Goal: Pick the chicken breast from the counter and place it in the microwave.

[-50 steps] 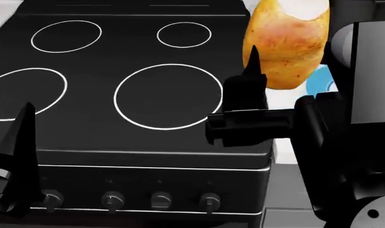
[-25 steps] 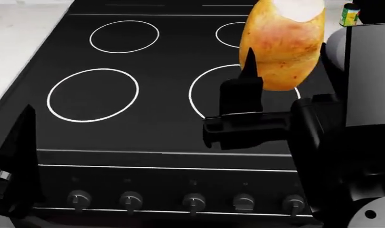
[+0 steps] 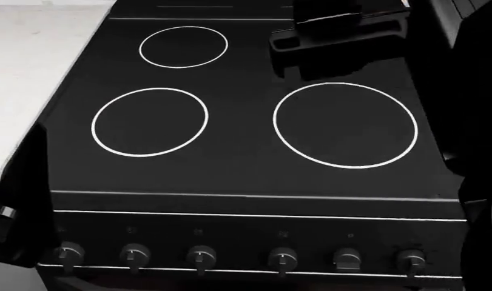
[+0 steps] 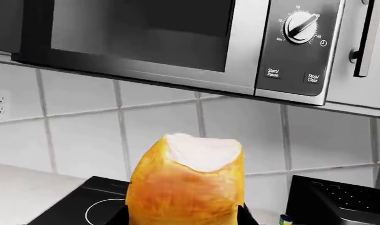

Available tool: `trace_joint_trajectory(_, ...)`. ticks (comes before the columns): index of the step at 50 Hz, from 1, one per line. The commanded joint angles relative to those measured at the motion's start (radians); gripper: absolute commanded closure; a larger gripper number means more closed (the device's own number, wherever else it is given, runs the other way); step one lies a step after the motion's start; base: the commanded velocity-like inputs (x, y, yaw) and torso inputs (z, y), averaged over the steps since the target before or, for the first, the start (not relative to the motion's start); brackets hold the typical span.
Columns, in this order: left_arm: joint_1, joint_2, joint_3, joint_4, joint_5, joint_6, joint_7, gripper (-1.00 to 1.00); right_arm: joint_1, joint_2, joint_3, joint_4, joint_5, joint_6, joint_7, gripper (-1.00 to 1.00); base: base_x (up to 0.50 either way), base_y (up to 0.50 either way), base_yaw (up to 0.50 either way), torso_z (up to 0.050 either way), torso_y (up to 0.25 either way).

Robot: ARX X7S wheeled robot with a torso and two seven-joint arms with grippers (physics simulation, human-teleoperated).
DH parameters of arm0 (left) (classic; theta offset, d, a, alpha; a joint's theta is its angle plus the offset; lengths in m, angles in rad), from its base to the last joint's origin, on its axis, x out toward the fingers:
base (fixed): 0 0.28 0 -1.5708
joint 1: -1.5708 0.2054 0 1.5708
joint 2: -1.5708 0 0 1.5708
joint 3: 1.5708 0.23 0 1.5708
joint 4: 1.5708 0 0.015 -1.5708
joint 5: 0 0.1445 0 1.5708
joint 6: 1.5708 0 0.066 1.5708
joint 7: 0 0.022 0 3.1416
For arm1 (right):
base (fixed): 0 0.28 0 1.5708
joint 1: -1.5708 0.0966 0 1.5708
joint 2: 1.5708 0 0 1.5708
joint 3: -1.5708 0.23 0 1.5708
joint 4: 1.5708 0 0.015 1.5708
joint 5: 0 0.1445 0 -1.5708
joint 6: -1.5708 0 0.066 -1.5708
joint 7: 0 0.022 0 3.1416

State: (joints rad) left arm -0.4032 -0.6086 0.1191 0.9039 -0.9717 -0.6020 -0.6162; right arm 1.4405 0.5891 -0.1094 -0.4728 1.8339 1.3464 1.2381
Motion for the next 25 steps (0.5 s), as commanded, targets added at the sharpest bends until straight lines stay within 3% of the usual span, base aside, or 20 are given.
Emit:
trace_joint_trajectory(1, -0.037, 0.022, 0.019, -0.028, 0.017, 0.011, 0.012, -1.0, 0.361, -0.028, -0.097, 0.209, -0.235, 0.084, -0.238, 1.0, 0.0, 0.0, 0.0, 0.0, 0.0)
trace_joint_trajectory(10, -0.034, 0.042, 0.037, -0.04, 0.048, 0.029, 0.021, -1.0, 0.62, -0.067, -0.281, 0.416, -0.591, -0.034, -0.598, 1.0, 0.0, 0.0, 0.0, 0.0, 0.001)
trace_joint_trajectory(21, -0.021, 0.033, 0.024, -0.034, 0.035, 0.04, 0.017, -1.0, 0.867, -0.175, -0.521, 0.765, -0.899, -0.225, -0.901, 1.0, 0.0, 0.0, 0.0, 0.0, 0.0)
trace_joint_trajectory(25, -0.018, 0.029, 0.017, -0.037, 0.032, 0.047, 0.02, -1.0, 0.904, -0.216, -0.551, 0.866, -0.961, -0.275, -0.963, 1.0, 0.0, 0.0, 0.0, 0.0, 0.0)
